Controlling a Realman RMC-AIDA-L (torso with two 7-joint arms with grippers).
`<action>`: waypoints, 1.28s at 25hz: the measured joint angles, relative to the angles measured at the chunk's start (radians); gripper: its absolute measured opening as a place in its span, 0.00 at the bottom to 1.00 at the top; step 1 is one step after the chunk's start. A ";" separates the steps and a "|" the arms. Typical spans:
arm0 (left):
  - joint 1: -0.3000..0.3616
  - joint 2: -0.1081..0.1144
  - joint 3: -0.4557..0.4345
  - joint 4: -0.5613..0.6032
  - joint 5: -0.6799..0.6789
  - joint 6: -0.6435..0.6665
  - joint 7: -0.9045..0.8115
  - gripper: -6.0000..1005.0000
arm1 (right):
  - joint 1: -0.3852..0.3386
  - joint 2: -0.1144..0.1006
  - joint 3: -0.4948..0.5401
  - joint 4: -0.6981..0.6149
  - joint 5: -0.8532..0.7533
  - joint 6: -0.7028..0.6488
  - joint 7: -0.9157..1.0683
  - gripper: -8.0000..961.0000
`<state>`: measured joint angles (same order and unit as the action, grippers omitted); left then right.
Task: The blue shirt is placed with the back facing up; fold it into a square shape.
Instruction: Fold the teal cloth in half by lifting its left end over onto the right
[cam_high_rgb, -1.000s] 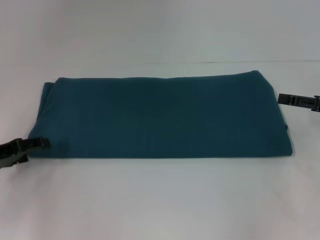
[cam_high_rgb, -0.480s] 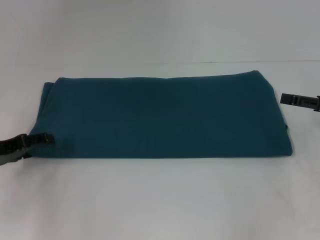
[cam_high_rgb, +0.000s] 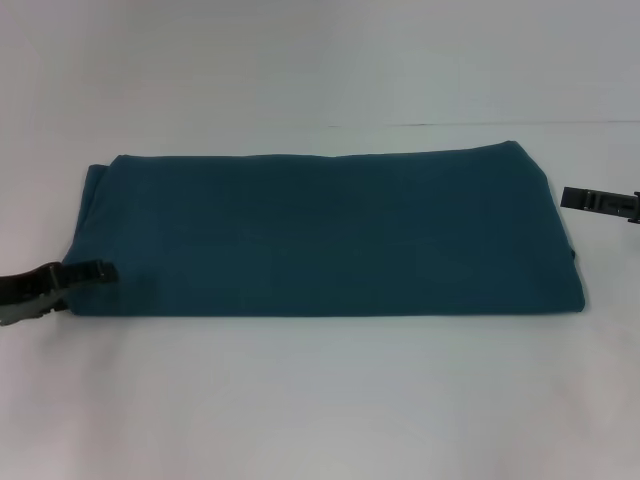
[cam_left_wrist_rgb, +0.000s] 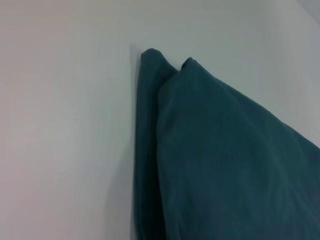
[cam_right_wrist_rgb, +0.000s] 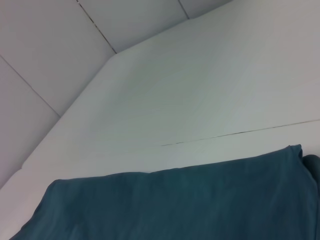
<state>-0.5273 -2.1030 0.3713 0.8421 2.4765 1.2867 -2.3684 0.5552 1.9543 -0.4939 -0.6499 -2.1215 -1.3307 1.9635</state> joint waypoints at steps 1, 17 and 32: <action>0.002 0.000 0.000 0.001 0.000 -0.001 0.000 0.90 | 0.000 0.000 0.000 0.001 0.000 0.001 0.000 0.95; 0.004 0.001 0.021 0.005 0.008 -0.019 0.012 0.78 | 0.002 0.000 0.000 0.002 0.000 0.013 0.000 0.95; 0.002 -0.001 0.050 0.003 0.020 -0.056 0.002 0.25 | -0.001 0.000 0.003 0.002 0.001 0.007 0.002 0.95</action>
<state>-0.5254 -2.1040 0.4211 0.8450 2.4964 1.2305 -2.3667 0.5541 1.9542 -0.4906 -0.6479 -2.1201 -1.3232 1.9651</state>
